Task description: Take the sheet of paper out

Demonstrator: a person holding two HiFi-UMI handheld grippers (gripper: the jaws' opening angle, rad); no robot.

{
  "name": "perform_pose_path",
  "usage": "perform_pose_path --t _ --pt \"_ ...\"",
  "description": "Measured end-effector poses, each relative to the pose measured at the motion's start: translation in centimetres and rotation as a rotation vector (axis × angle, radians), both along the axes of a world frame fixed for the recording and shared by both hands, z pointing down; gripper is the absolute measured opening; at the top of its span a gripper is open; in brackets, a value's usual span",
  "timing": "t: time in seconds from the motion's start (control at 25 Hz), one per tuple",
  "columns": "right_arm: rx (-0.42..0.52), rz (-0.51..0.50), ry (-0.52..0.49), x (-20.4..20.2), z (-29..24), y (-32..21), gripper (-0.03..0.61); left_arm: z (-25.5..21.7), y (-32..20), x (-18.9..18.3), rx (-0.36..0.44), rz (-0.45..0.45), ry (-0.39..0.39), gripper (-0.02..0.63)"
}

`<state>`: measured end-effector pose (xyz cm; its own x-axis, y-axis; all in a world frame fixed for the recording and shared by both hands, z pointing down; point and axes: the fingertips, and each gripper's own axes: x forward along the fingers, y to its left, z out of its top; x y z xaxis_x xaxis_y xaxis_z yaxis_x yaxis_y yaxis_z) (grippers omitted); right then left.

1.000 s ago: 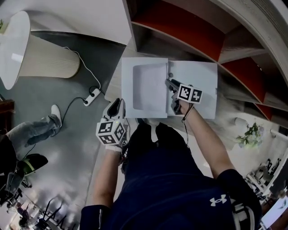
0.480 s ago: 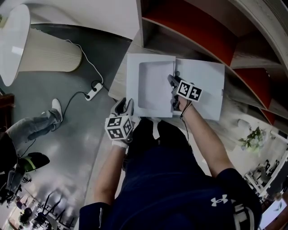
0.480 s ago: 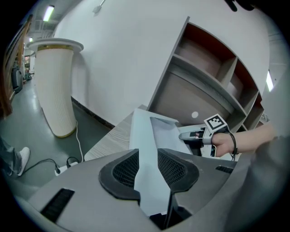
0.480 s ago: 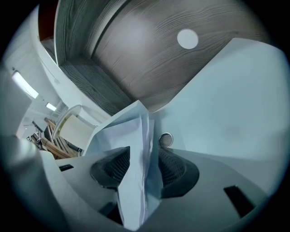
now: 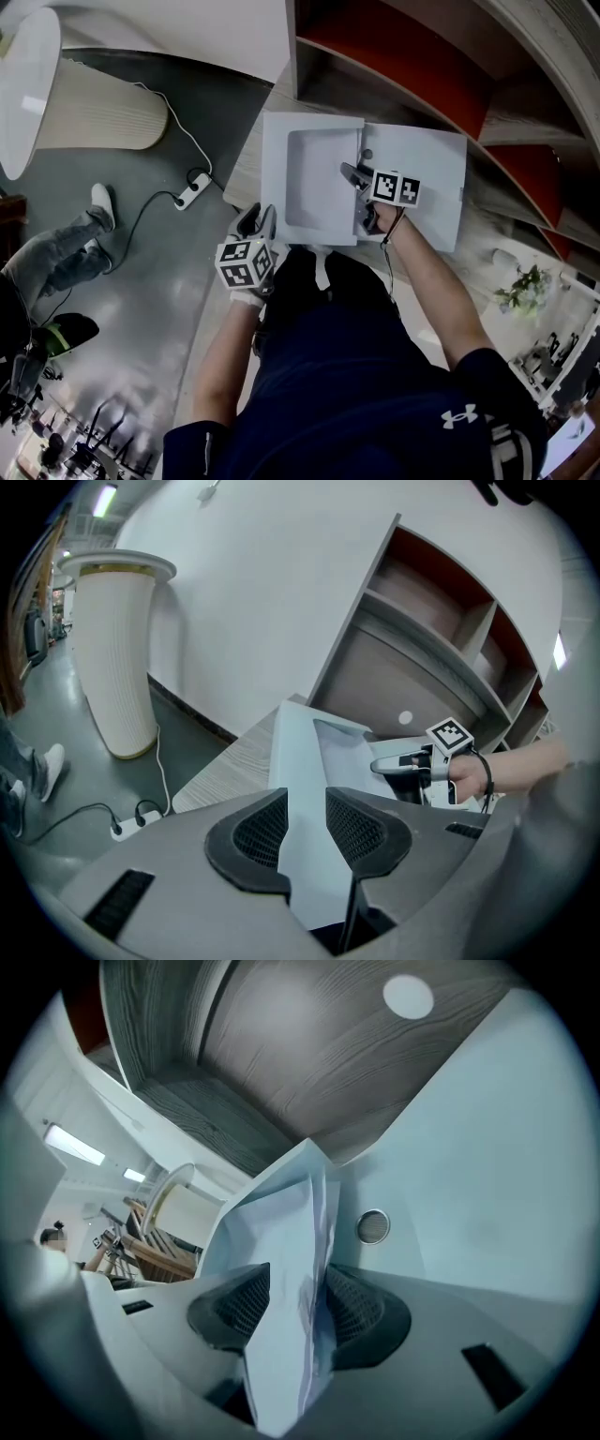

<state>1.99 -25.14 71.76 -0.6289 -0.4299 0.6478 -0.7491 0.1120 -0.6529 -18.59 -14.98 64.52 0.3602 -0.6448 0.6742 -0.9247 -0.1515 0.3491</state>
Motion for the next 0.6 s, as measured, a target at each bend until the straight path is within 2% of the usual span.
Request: perform_pose_path --t 0.36,0.48,0.6 --pt "-0.076 -0.299 -0.073 -4.0 0.0 3.4 0.164 0.6 0.2 0.4 -0.019 -0.005 0.012 0.135" --pt "-0.087 -0.316 -0.070 -4.5 0.3 3.6 0.139 0.7 0.1 0.7 -0.026 0.001 0.015 0.135" --pt "-0.106 -0.303 -0.109 -4.8 0.3 3.8 0.091 0.7 0.0 0.9 -0.029 0.004 0.017 0.135"
